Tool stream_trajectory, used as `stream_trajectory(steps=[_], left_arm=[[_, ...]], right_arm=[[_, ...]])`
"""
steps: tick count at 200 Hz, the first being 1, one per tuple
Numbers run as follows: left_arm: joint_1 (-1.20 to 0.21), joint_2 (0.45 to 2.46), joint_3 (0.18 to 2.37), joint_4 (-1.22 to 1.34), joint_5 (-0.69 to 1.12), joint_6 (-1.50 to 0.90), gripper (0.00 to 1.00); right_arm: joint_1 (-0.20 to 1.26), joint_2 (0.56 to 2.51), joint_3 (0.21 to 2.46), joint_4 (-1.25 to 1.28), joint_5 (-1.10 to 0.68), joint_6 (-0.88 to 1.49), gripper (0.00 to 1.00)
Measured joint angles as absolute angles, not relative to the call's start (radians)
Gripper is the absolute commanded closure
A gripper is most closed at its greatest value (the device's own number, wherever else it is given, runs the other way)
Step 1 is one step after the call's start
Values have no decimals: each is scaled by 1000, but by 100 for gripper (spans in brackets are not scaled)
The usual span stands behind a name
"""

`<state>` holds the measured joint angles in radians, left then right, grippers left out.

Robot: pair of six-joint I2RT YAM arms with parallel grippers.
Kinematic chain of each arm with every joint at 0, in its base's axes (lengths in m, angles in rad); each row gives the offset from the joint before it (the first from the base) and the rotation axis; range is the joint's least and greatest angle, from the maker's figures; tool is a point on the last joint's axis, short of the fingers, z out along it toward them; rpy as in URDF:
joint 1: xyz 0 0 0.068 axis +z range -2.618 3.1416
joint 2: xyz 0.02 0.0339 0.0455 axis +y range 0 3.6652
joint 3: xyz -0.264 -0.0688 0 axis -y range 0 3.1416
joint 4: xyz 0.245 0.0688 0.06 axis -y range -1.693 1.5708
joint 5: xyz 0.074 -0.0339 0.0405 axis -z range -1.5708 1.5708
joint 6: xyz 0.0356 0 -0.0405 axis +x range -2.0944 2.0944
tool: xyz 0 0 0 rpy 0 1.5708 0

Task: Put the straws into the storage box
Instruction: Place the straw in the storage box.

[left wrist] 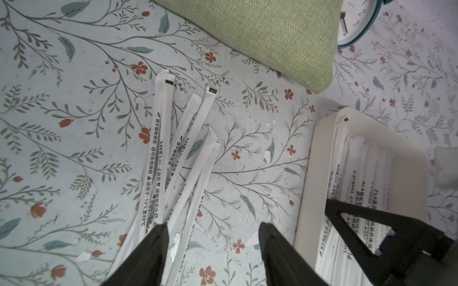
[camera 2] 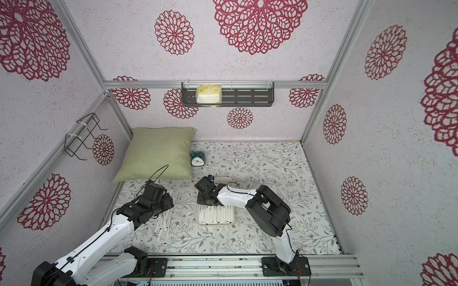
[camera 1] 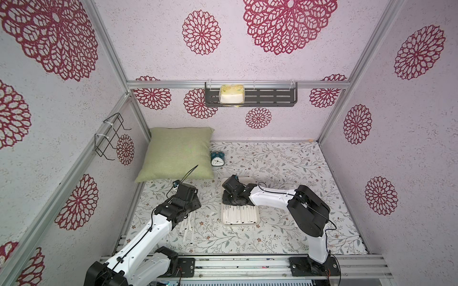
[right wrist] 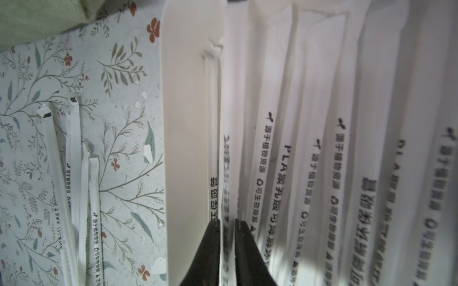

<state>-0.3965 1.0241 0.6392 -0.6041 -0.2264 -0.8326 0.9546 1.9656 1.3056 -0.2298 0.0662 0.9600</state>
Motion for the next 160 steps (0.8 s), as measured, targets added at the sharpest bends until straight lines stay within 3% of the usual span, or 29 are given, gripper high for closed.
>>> stream_trajectory(steps=[19,35,82,160], left_arm=[[-396,1069,648,-617,-212,-830,60],[-395,1131,664,-625,-188,-824,65],[-404,1352,720,-669,-144,-816,63],[-412,1461,723,-683,-147,-788,72]], right_arm=[[955,1962,1310,-237,74,956,66],[955,1940,1310,-245,84,942,66],[952,1788,1306,-265,146,907,65],[934,1740,1247,-266,162,905,65]])
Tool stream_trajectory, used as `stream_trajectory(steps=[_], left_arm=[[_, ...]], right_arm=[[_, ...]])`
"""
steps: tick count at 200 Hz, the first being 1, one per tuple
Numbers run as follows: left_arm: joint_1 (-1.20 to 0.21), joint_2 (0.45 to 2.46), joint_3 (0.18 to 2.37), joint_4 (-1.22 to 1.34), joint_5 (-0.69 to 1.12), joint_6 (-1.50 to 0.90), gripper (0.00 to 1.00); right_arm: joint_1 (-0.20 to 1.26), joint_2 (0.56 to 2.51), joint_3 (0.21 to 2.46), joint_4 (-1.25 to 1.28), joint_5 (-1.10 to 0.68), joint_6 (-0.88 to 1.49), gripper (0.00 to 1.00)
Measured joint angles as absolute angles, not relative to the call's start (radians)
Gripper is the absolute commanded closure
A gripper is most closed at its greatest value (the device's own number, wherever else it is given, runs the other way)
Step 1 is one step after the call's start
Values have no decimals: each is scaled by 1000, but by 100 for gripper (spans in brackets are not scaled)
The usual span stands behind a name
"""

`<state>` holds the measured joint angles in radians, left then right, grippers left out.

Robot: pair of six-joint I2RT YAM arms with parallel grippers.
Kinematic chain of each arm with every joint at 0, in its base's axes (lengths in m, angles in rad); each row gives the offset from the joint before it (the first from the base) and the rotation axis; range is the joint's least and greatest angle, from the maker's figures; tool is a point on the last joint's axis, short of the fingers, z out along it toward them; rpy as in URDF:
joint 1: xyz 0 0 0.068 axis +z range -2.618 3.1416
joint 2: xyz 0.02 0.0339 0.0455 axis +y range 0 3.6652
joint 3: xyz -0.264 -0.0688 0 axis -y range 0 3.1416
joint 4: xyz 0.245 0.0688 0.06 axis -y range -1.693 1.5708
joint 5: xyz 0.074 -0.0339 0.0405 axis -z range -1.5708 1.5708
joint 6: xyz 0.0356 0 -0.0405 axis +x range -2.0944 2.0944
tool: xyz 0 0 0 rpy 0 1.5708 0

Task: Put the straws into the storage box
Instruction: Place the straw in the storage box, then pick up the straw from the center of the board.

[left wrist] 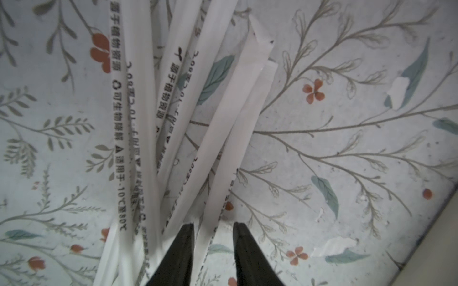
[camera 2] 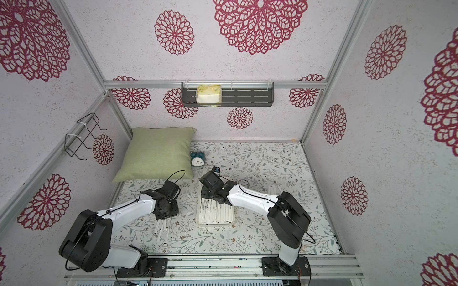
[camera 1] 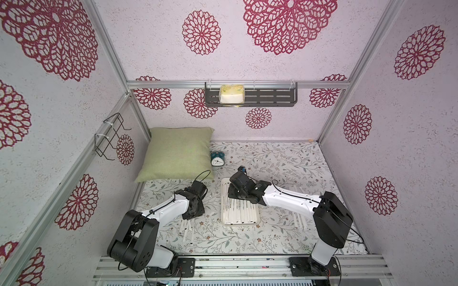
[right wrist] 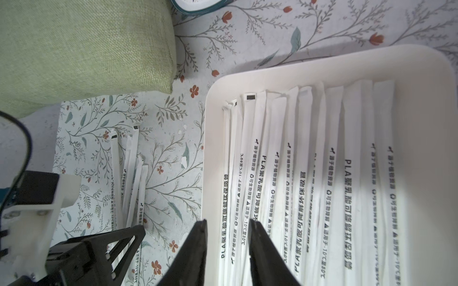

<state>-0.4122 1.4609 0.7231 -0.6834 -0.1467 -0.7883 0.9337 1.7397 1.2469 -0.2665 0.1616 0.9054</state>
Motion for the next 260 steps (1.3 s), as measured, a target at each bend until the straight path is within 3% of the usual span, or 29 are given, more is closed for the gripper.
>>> stream_trajectory(steps=[54,160,224,260], left_arm=[[-416,1503,745,-675,-140,-755,90],[-540,1390,1082,-679,-81,-691,92],[-654,1764,1299,-614,15,-673,93],[-671,1876,1328,-622,13,-662,93]], right_arm=[[923,1739,1231,-266,162,899,65],[834,1605,1139,-287,180,883,67],[782,1555,1075,-290,200,882,67],[781,1540,1044,-292,201,883,67]])
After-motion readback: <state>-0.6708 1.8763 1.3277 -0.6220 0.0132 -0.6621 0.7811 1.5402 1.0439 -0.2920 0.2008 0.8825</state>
